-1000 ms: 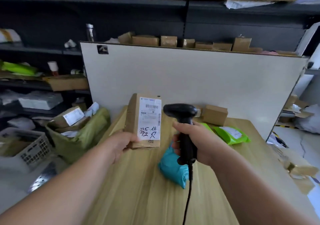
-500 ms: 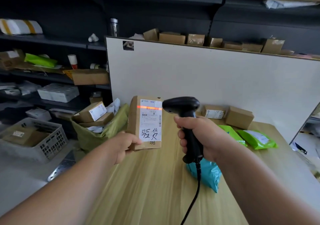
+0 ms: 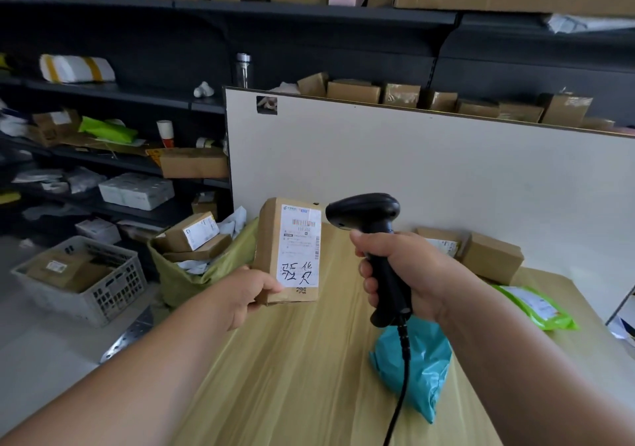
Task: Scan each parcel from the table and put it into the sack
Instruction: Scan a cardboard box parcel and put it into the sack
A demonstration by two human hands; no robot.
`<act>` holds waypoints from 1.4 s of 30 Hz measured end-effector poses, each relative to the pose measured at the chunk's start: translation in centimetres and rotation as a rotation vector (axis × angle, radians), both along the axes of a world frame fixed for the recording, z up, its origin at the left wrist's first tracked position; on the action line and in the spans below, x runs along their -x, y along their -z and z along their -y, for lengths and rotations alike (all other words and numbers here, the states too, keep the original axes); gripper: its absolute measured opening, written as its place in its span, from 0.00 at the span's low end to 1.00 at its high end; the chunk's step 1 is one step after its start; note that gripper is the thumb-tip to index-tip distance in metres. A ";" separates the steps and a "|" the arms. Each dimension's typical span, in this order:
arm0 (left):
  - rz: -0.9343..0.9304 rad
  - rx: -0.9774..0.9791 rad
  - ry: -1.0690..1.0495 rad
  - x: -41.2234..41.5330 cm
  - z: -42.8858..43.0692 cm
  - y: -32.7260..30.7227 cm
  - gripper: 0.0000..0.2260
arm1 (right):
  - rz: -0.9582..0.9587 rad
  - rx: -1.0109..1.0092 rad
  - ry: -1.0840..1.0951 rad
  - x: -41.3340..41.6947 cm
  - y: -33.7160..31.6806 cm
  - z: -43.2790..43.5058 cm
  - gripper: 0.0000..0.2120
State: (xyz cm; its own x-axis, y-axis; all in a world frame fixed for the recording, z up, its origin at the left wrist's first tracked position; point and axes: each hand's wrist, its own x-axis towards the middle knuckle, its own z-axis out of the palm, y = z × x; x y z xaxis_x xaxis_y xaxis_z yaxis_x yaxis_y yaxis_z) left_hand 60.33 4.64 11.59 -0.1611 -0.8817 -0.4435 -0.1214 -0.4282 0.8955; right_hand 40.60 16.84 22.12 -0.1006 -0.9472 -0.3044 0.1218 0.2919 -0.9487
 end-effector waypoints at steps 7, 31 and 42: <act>0.028 0.005 -0.079 0.2 2.1 0.2 0.17 | 0.014 0.008 -0.057 1.2 0.7 3.0 0.12; 0.256 -0.039 -0.169 -12.5 33.3 8.6 0.27 | 0.054 -0.266 0.125 -8.9 10.1 27.5 0.14; 0.510 -0.015 0.072 -12.2 38.2 13.7 0.22 | 0.008 -0.340 0.227 -10.4 13.4 31.1 0.14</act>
